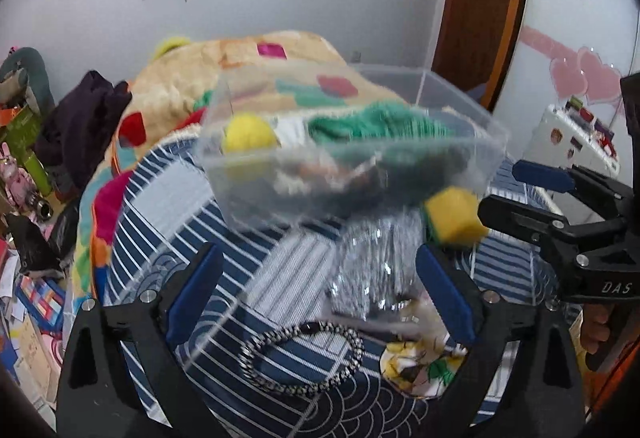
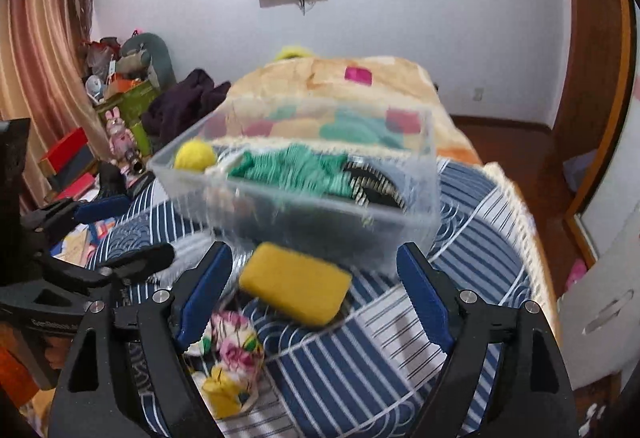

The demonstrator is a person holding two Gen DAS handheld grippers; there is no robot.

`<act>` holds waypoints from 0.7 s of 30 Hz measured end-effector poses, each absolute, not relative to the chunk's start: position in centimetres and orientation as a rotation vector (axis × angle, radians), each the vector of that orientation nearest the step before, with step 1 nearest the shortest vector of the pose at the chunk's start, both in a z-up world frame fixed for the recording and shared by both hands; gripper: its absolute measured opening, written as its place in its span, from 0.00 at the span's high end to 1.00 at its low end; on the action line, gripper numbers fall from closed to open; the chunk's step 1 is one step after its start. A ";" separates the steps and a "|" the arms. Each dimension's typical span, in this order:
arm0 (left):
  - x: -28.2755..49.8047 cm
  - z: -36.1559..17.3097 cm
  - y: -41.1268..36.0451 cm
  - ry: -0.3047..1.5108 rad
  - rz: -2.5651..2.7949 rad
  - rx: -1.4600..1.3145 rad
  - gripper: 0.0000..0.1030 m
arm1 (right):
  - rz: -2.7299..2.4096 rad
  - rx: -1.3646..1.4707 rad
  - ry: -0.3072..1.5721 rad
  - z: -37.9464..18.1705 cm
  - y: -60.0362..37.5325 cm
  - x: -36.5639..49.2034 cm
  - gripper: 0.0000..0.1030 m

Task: Organize soft objects
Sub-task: 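Grasp the yellow sponge with the right gripper while the left grasps the silver mesh pouch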

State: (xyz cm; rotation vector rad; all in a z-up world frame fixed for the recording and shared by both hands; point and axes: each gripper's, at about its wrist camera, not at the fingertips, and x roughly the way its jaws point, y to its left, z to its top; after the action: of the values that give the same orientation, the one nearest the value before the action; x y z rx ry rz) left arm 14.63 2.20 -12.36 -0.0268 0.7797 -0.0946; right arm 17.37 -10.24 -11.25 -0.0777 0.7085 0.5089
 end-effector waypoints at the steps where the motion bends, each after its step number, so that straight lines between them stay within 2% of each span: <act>1: 14.7 -12.8 2.0 0.791 -0.101 -0.025 0.05 | 0.511 -0.079 0.717 -11.5 -10.2 17.3 0.20; 6: 15.1 -14.0 0.9 0.802 -0.105 0.004 0.05 | 0.524 -0.065 0.777 -13.3 -9.9 17.9 0.20; 8: 15.4 -14.2 0.6 0.805 -0.117 0.003 0.13 | 0.534 -0.043 0.803 -13.9 -10.1 18.2 0.20; 10: 15.7 -14.5 0.3 0.817 -0.148 -0.006 0.26 | 0.543 -0.021 0.818 -14.4 -10.5 18.4 0.21; 11: 15.7 -14.6 0.2 0.820 -0.155 -0.012 0.28 | 0.550 -0.015 0.826 -14.5 -10.6 18.4 0.21; 12: 15.9 -14.7 0.1 0.824 -0.161 -0.013 0.34 | 0.562 -0.003 0.834 -14.6 -10.6 18.5 0.25; 15: 15.9 -14.8 -0.1 0.828 -0.189 -0.025 0.49 | 0.573 -0.012 0.854 -15.0 -10.5 18.3 0.52; 18: 15.6 -14.8 -0.3 0.824 -0.207 -0.024 0.62 | 0.566 -0.030 0.836 -15.1 -10.5 17.8 0.56; 21: 15.2 -14.5 -0.4 0.812 -0.211 -0.017 0.69 | 0.565 -0.034 0.819 -14.8 -10.7 17.5 0.60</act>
State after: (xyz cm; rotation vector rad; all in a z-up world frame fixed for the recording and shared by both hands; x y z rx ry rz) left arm 15.21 -0.40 -14.52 -0.0166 0.8117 -0.2107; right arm 17.54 -10.66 -14.80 -0.0341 0.8194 0.5648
